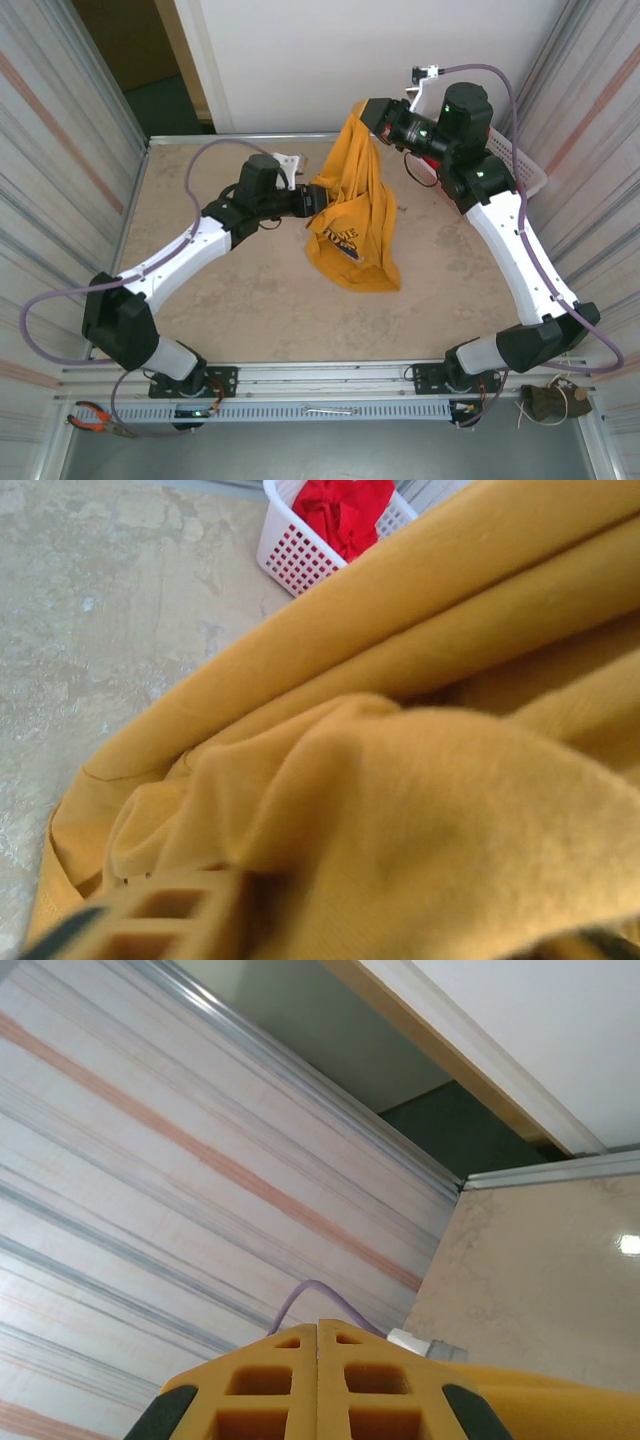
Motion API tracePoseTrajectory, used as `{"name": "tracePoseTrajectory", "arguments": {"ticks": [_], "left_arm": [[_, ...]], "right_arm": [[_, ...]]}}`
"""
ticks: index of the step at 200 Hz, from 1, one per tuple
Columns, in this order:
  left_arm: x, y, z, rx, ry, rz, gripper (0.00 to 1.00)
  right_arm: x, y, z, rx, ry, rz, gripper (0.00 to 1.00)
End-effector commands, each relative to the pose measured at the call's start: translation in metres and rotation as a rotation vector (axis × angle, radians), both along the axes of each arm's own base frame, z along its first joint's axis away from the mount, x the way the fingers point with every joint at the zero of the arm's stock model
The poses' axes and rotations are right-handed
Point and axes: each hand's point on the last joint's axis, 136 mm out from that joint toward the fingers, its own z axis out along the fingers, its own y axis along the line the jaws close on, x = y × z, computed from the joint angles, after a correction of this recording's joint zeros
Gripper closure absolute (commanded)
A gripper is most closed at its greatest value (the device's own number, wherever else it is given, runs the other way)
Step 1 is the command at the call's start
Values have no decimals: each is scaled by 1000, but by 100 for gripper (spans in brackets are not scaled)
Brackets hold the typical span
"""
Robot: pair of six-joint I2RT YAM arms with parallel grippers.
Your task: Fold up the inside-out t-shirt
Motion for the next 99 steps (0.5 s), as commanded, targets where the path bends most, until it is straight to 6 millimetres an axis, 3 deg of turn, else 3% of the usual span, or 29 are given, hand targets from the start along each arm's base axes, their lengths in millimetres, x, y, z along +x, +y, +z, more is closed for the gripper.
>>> {"name": "tracePoseTrajectory", "arguments": {"ticks": [1,18,44,51,57,61,68,77,87,99], "left_arm": [[9,8,62,-30,-137,1,100],[5,20,112,-93,-189,-31,100],[-7,34,199,-293,-235,-175,100],[-9,36,215,-333,-240,-203,100],[-11,38,227,-362,-244,-219,100],[-12,39,235,-376,-248,-232,100],[-15,39,246,-400,-257,-255,100],[-17,39,257,-424,-263,-286,100],[-19,37,262,-431,-273,-307,100],[-14,36,253,-399,-253,-305,100]], "right_arm": [[-1,-31,13,19,-42,-126,100],[19,-62,-30,-26,38,-277,100],[43,-93,-128,-164,212,-452,100],[46,-93,-150,-209,251,-450,83],[45,-93,-167,-258,280,-445,59],[44,-94,-176,-291,300,-449,49],[39,-97,-183,-344,310,-469,38],[28,-98,-179,-386,275,-485,31],[13,-95,-163,-402,216,-483,29],[-5,-87,-142,-431,140,-457,30]]}}
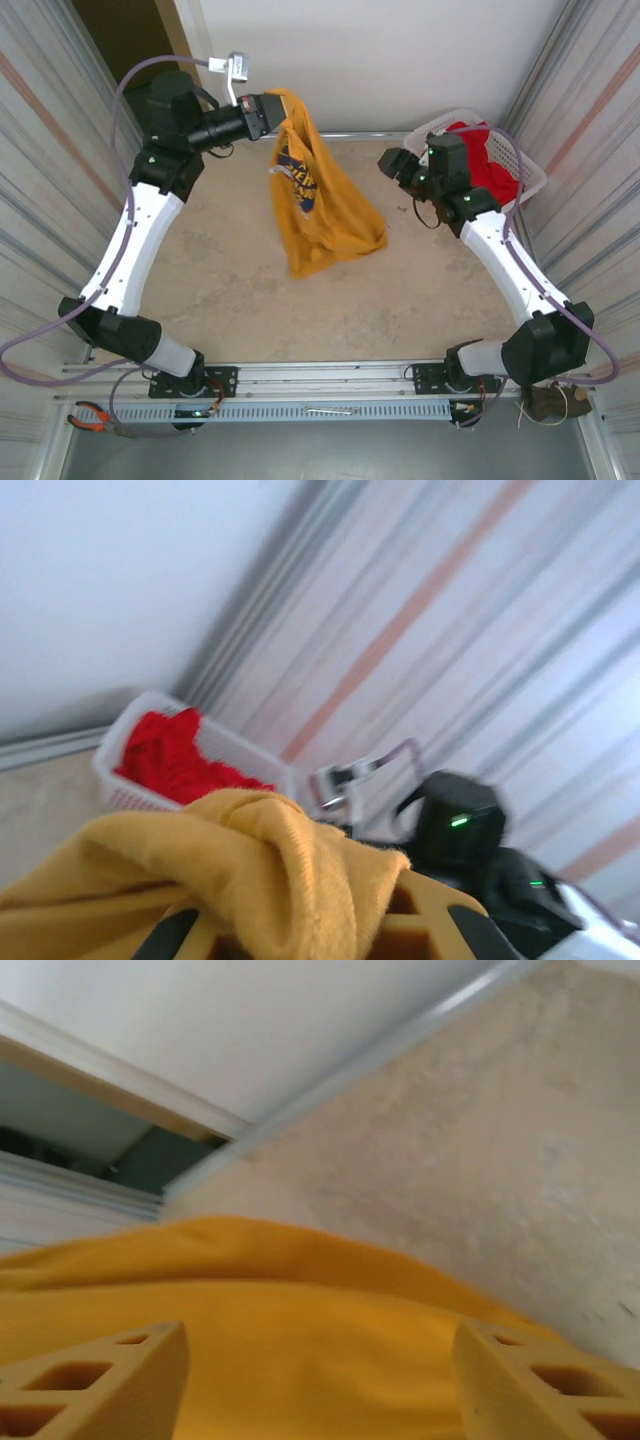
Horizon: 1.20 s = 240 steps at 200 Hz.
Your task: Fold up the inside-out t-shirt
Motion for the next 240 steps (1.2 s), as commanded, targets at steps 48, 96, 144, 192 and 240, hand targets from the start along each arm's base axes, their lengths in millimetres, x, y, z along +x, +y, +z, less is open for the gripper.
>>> {"name": "tracePoseTrajectory", "arguments": {"ticks": [48,96,144,192,240], "left_arm": [[-29,-38,-8,33,28,-259,100],[-32,-39,-7,17,45,-278,100],[-34,-40,-13,6,71,-287,100],[27,-5,-63,86,192,-52,100],[95,20,-125,159,303,117,94]], "right_arm": [[-84,73,141,-150,-433,330,20],[-71,112,148,-133,-462,423,18],[-28,123,128,-84,-418,437,39],[-42,95,156,44,-438,520,100],[-91,96,183,256,-504,753,100]]}}
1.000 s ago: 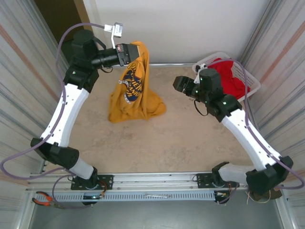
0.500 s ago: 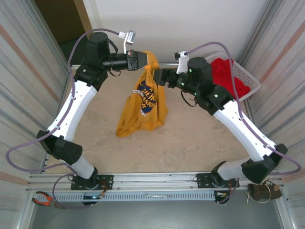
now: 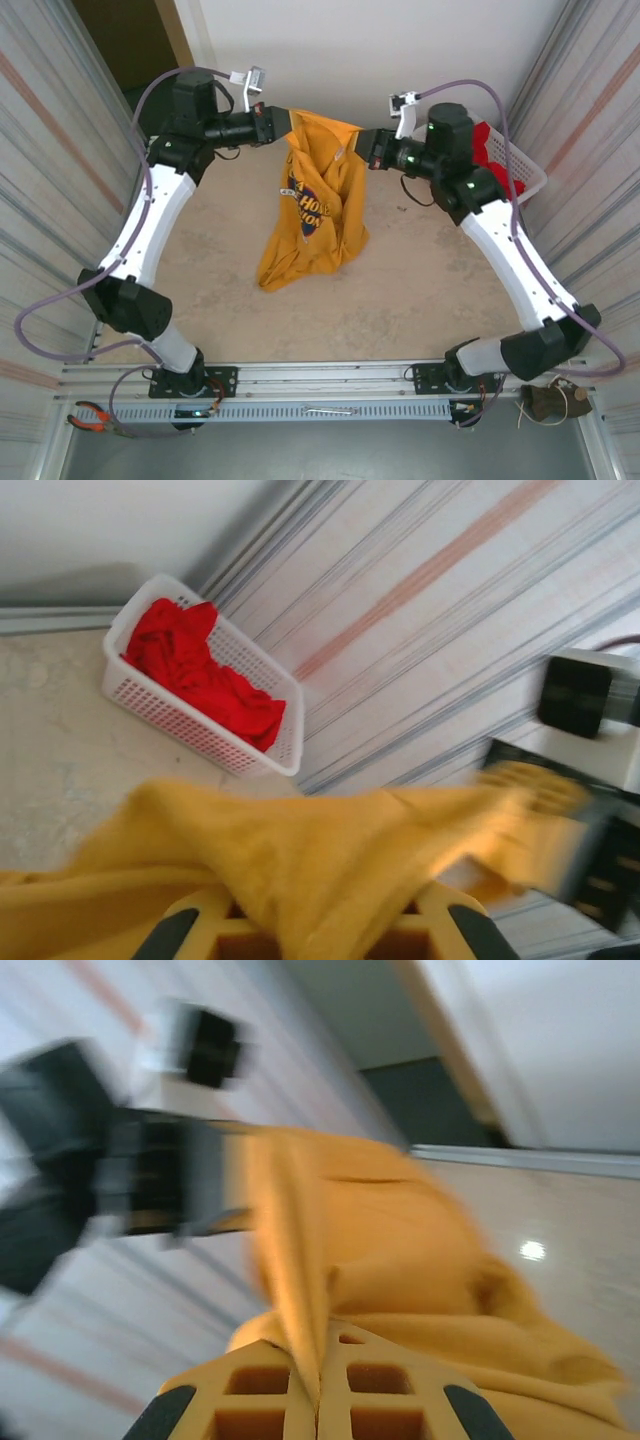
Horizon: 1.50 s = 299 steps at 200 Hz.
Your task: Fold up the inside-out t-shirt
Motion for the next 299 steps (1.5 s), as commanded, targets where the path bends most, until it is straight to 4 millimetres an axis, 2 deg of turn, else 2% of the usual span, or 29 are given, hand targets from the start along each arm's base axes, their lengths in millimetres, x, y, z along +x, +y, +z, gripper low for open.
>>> {"name": "tracePoseTrajectory", "arguments": {"ticks": [1,21,37,53,72,91,101,116,141,173,199,206,212,221,232,239,249,255,262,271,273,278,283,299], "left_arm": [[44,23,-34,77,31,146,92],[50,19,-45,87,50,142,75],[44,19,-49,101,53,138,61],[30,23,-49,111,43,152,52],[6,23,-47,101,32,172,43],[-20,15,-50,80,37,183,37],[-32,2,-54,65,33,175,35],[-44,-17,-61,60,44,153,33],[-53,-44,-69,70,26,117,29],[-49,-65,-80,81,16,79,25],[-39,-74,-88,104,-2,85,23],[-35,-75,-90,111,-4,87,26],[-31,-77,-90,118,-8,90,34],[-25,-78,-87,129,-26,97,55],[-15,-74,-73,130,-53,107,86],[-9,-70,-62,131,-69,115,100],[0,-59,-33,113,-111,131,100],[4,-52,-9,90,-148,138,100],[6,-45,22,55,-195,137,100],[7,-36,51,28,-236,139,100],[5,-33,64,14,-260,139,100],[4,-29,79,2,-281,140,100],[0,-24,103,-23,-320,140,100],[-16,-14,154,-99,-399,111,100]], "right_arm": [[-33,1,26,116,-34,178,100],[-21,1,15,157,-5,166,100],[-3,-9,11,196,24,110,100],[10,-19,8,239,50,64,100],[15,-24,8,253,60,45,100],[14,-25,5,252,71,33,100],[14,-27,4,253,72,25,100],[14,-27,3,254,79,23,100],[14,-27,3,259,86,23,100],[16,-28,3,254,95,4,100],[19,-27,0,257,112,4,100],[20,-27,0,259,115,3,100],[21,-27,1,261,113,1,100],[23,-28,5,262,108,0,100],[27,-32,16,261,94,-14,100],[32,-38,22,255,85,-36,100],[41,-50,33,244,71,-79,100],[46,-59,41,242,63,-110,100],[49,-71,58,254,33,-138,100],[49,-82,80,278,0,-157,100],[51,-85,83,283,-3,-163,100],[49,-90,97,296,-29,-167,100],[47,-93,108,305,-47,-166,100],[35,-97,141,324,-114,-166,100]]}}
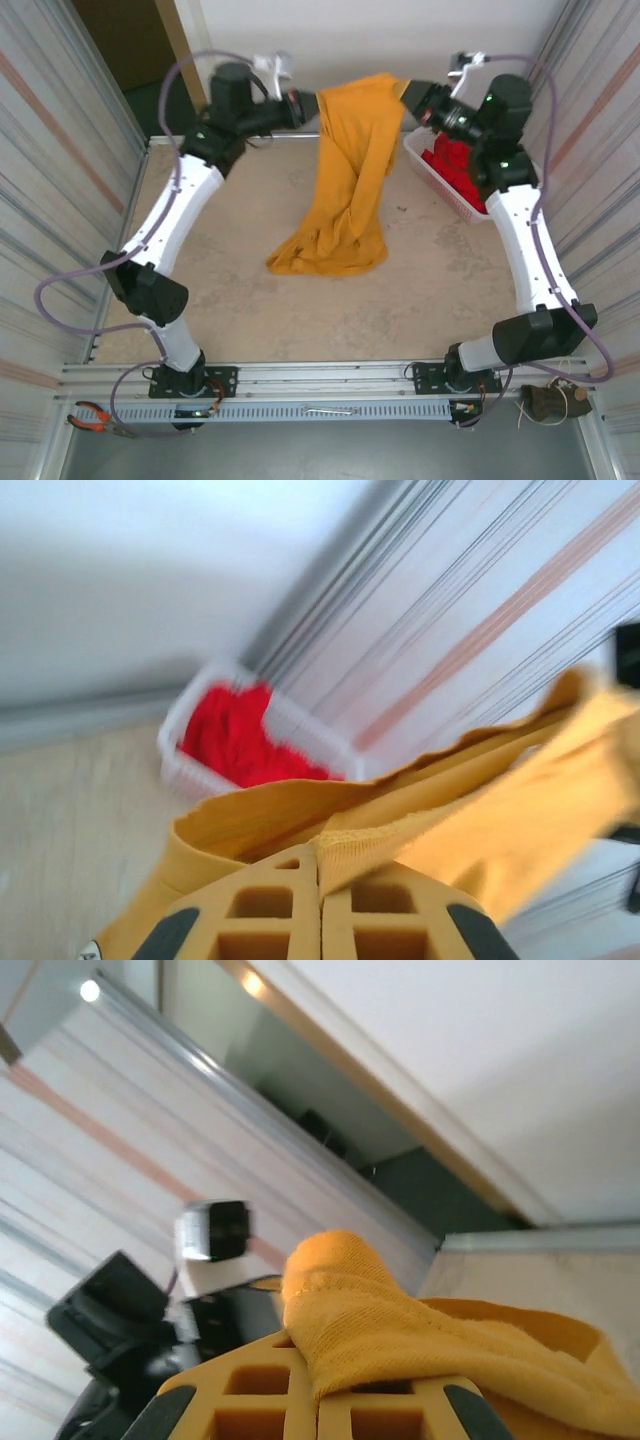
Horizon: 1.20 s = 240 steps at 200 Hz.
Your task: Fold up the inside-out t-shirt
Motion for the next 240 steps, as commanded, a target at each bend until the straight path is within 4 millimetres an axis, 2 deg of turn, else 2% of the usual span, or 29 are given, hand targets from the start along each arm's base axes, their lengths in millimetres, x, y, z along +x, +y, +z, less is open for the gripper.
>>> {"name": "tracePoseTrajectory", "arguments": {"ticks": [1,20,32,41,54,66,83,102,115,120,125,130,135,144,153,177,194,217,240], "left_arm": [[-40,21,91,-83,-177,-62,100],[-65,28,134,-171,-250,-126,100],[-75,28,143,-207,-272,-157,100],[-76,27,137,-216,-256,-165,100],[-64,22,112,-178,-199,-147,100],[-43,19,66,-86,-93,-111,100],[-20,18,-3,35,46,-89,100],[-19,13,-52,74,125,-128,100],[-23,8,-69,72,151,-159,100],[-25,6,-75,75,156,-170,100],[-26,5,-80,79,164,-181,100],[-28,3,-83,83,169,-196,100],[-31,1,-85,85,174,-217,100],[-37,-5,-90,93,178,-256,100],[-42,-10,-93,103,182,-286,100],[-57,-27,-96,116,184,-364,100],[-68,-37,-93,116,176,-412,100],[-83,-48,-82,113,153,-461,100],[-95,-54,-71,100,136,-494,100]], "right_arm": [[-29,-13,72,44,-158,-26,100],[-42,-11,84,59,-187,-19,100],[-48,-7,79,59,-181,-17,100],[-50,-3,68,54,-168,-16,100],[-48,5,42,43,-117,-21,100],[-45,15,7,24,-50,-10,100],[-40,21,-60,-41,78,-36,100],[-38,3,-134,-159,215,-159,100],[-43,-13,-176,-274,292,-241,100],[-46,-19,-187,-318,314,-266,89],[-49,-25,-194,-354,319,-285,69],[-54,-28,-196,-380,312,-294,50],[-58,-30,-196,-397,300,-302,38],[-66,-31,-189,-418,256,-303,27],[-73,-26,-178,-441,205,-281,22],[-83,4,-154,-521,63,-156,19],[-83,30,-148,-572,-9,-71,18],[-72,57,-154,-638,-66,-8,18],[-55,73,-164,-665,-68,18,18]]}}
